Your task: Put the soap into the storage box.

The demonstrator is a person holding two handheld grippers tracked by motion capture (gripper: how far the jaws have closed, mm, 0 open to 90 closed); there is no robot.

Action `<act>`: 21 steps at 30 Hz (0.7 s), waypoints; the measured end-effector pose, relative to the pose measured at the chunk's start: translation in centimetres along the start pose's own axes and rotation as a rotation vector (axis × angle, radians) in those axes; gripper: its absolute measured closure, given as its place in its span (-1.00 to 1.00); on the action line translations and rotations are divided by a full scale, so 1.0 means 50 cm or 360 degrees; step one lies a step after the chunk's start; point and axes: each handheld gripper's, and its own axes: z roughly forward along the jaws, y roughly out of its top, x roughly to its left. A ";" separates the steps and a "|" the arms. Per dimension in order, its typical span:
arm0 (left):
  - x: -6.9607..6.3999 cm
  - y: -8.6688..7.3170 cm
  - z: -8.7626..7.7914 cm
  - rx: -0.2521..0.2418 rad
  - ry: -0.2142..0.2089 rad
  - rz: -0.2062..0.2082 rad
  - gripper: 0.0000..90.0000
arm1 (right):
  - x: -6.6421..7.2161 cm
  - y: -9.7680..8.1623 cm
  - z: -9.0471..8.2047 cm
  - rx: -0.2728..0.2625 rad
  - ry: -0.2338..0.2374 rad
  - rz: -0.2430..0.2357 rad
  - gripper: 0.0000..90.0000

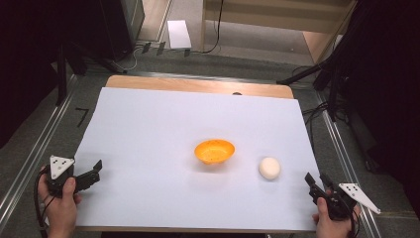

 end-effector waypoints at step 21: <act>-0.002 0.000 0.000 0.0002 0.0000 0.0016 -0.70 | 0.028 0.092 0.046 0.0862 -0.0023 -0.0134 -0.60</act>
